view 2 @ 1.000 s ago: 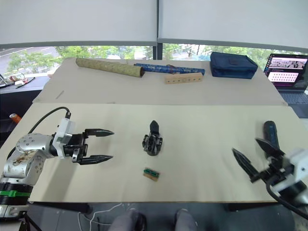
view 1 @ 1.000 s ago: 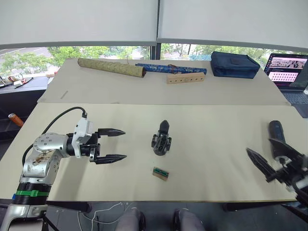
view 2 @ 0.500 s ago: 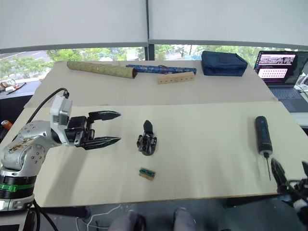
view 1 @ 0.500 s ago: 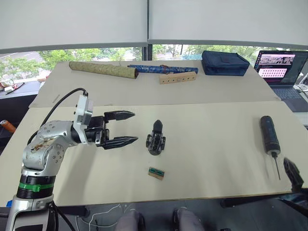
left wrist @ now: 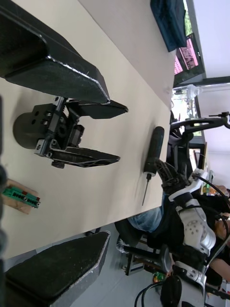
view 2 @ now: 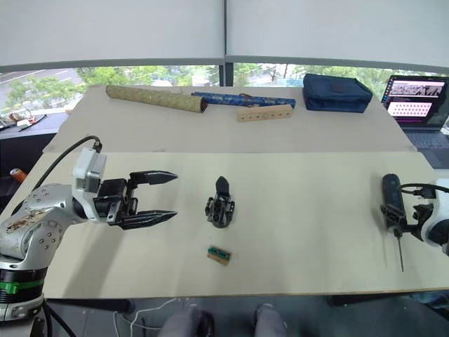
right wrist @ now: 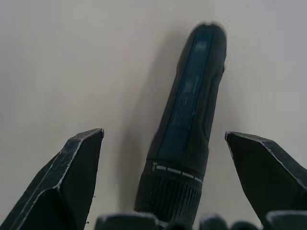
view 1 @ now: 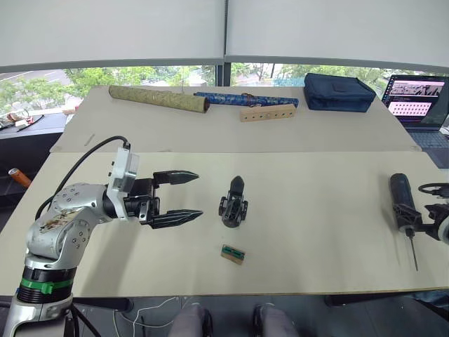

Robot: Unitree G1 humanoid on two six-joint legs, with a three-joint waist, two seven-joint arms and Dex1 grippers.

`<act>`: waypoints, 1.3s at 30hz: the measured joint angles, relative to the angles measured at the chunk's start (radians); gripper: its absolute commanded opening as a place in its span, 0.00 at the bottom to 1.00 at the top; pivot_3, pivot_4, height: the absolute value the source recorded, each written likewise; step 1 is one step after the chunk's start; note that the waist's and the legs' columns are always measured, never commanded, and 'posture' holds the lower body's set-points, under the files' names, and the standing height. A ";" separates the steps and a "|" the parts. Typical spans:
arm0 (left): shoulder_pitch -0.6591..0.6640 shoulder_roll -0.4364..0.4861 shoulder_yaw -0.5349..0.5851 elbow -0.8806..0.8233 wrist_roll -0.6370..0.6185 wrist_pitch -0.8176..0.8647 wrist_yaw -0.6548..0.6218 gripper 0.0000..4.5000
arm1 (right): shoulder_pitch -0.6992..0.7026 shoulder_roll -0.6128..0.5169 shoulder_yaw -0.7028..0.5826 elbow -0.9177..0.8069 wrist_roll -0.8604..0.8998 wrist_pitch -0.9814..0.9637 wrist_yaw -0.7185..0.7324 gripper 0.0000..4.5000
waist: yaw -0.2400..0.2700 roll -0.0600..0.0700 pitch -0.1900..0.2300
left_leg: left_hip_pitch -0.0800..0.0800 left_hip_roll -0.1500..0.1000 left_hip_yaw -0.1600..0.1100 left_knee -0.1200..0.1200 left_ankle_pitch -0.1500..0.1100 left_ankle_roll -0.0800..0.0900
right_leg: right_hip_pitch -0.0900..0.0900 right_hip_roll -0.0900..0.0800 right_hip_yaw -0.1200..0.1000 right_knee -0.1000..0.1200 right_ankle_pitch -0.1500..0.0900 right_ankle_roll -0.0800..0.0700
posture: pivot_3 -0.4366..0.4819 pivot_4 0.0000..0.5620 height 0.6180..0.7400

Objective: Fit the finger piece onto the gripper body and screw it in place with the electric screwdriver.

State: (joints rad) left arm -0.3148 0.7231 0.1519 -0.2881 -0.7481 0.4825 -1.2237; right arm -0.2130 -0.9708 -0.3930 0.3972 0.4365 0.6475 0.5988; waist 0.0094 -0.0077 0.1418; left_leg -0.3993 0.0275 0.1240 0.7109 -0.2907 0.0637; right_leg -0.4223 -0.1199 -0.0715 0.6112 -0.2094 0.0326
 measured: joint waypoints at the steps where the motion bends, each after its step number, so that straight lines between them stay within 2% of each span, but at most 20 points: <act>1: 0.006 0.001 0.003 -0.009 0.000 0.000 0.004 1.00 | -0.017 0.000 0.010 0.030 -0.006 0.000 0.015 1.00 | 0.001 0.000 0.000 | 0.000 0.000 0.000 0.000 0.000 0.000 | 0.000 0.000 0.000 0.000 0.000 0.000 | 0.48 0.27 1.00; 8: 0.051 0.031 0.028 -0.048 -0.003 0.003 0.016 1.00 | -0.168 -0.023 0.129 0.262 -0.083 0.016 0.140 1.00 | -0.004 0.000 0.000 | 0.001 0.001 0.001 0.000 0.000 0.000 | 0.000 0.000 0.001 0.001 0.000 0.000 | 0.48 0.27 1.00; 11: 0.053 0.037 0.029 -0.049 -0.003 0.004 0.013 1.00 | -0.229 -0.023 0.153 0.333 -0.108 -0.001 0.171 0.82 | -0.008 0.000 0.000 | 0.001 0.001 0.002 0.001 0.000 0.000 | 0.000 0.001 0.001 0.001 0.000 0.000 | 0.48 0.27 1.00; 16: 0.053 0.041 0.029 -0.048 -0.003 0.004 0.012 1.00 | -0.284 -0.021 0.173 0.424 -0.160 -0.101 0.196 0.45 | -0.011 0.000 0.000 | 0.001 0.001 0.002 0.000 0.000 -0.001 | -0.001 0.001 0.002 0.001 0.000 0.000 | 0.48 0.27 1.00; 19: 0.067 0.067 0.029 -0.049 -0.009 0.023 0.003 1.00 | -0.276 -0.020 0.174 0.416 -0.169 -0.164 0.240 0.43 | -0.015 0.002 0.001 | 0.001 0.001 0.003 0.000 0.000 -0.001 | -0.001 0.001 0.002 0.001 0.000 0.001 | 0.48 0.27 1.00; 20: 0.079 0.070 0.030 -0.050 -0.012 0.023 0.001 1.00 | -0.268 -0.020 0.173 0.385 -0.166 -0.163 0.252 0.43 | -0.017 0.004 0.002 | 0.001 0.002 0.004 0.000 0.000 -0.001 | -0.001 0.001 0.003 0.001 0.000 0.001 | 0.48 0.27 1.00; 23: 0.111 0.074 0.030 -0.052 -0.015 0.024 -0.006 1.00 | -0.207 -0.020 0.147 0.146 -0.101 -0.100 0.298 0.43 | -0.022 0.010 0.007 | 0.001 0.003 0.005 0.000 0.001 -0.002 | -0.003 0.001 0.004 0.003 0.000 0.001 | 0.48 0.27 1.00; 30: 0.132 0.074 0.034 -0.046 0.026 -0.054 -0.024 1.00 | 0.009 -0.054 0.105 -0.437 0.067 0.118 0.394 0.43 | -0.002 0.011 0.007 | 0.001 0.006 0.003 0.000 0.000 -0.005 | -0.002 0.006 0.003 0.002 0.000 0.000 | 0.48 0.27 1.00; 34: 0.142 0.075 0.032 -0.041 0.047 -0.084 -0.044 1.00 | 0.090 -0.034 0.145 -0.551 0.075 0.125 0.398 0.43 | 0.005 0.010 0.007 | 0.000 0.004 0.003 0.002 -0.001 -0.002 | -0.001 0.005 0.004 0.001 0.000 0.000 | 0.48 0.27 1.00; 39: 0.180 0.078 0.018 -0.042 0.081 -0.118 -0.078 1.00 | 0.111 0.031 0.205 -0.569 0.048 0.114 0.355 0.43 | 0.002 0.009 0.008 | 0.000 0.004 0.004 0.002 -0.001 -0.002 | -0.003 0.006 0.006 0.001 0.001 0.000 | 0.48 0.27 1.00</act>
State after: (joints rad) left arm -0.1346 0.8014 0.1697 -0.3301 -0.6671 0.3649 -1.3015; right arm -0.1025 -0.9401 -0.1880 -0.1719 0.4848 0.7620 0.9534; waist 0.0112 0.0017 0.1494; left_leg -0.3992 0.0318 0.1282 0.7127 -0.2919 0.0617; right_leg -0.4249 -0.1144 -0.0660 0.6125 -0.2088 0.0324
